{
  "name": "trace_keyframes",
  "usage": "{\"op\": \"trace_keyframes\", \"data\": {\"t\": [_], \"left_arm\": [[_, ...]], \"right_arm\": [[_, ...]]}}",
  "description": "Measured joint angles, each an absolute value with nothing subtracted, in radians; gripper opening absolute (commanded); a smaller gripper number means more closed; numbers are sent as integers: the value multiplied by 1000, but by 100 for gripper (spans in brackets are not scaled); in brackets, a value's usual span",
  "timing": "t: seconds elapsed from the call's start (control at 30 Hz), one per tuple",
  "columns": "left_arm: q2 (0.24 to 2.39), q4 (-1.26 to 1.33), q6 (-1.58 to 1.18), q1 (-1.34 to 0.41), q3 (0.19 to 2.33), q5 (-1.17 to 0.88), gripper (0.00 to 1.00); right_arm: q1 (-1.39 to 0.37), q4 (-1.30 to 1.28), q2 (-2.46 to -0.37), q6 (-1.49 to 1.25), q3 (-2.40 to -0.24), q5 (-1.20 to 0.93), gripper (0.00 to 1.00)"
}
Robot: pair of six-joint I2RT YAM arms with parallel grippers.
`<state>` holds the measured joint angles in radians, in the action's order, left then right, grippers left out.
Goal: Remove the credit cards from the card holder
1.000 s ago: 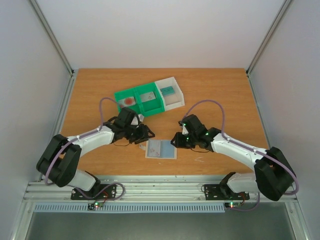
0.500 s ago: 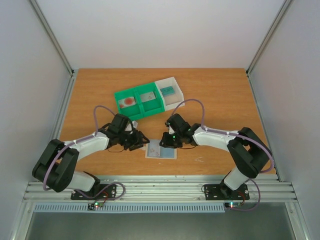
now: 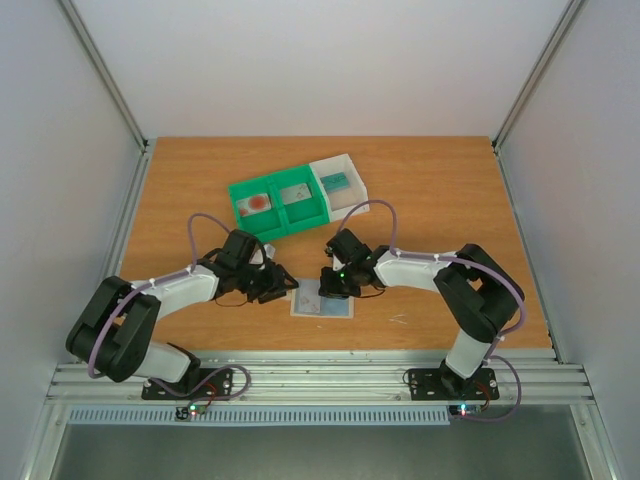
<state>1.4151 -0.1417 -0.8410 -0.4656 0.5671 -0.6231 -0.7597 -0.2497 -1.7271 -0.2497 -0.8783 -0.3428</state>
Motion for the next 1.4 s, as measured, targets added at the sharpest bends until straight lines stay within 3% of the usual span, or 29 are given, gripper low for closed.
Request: {"op": "trace_keyframes", "data": {"t": [0.47, 0.97, 1.4], "left_arm": [[1421, 25, -899, -466, 557, -715, 56], [1574, 240, -946, -466, 547, -789, 56], [1600, 246, -926, -466, 542, -781, 56]], "right_arm": [[-763, -254, -1733, -221, -883, -328, 1], [-763, -233, -1728, -218, -868, -328, 1], [-763, -223, -1724, -212, -861, -326, 1]]}}
